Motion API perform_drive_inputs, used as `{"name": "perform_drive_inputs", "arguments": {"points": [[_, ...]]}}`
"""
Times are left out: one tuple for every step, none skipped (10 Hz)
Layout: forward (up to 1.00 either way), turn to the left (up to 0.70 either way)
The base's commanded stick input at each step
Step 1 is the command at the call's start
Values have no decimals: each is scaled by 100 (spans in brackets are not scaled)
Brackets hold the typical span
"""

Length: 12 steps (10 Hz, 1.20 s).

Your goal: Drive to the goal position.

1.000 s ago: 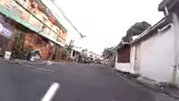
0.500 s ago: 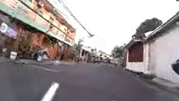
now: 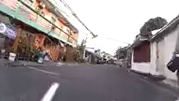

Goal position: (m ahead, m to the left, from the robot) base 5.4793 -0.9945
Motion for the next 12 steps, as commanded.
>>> {"name": "perform_drive_inputs", "arguments": {"points": [[4, 27], [100, 5], [100, -7], [100, -38], [100, -40], [100, -40], [100, -40], [100, -40], [100, -40], [100, -40], [100, -40], [100, -40]]}}
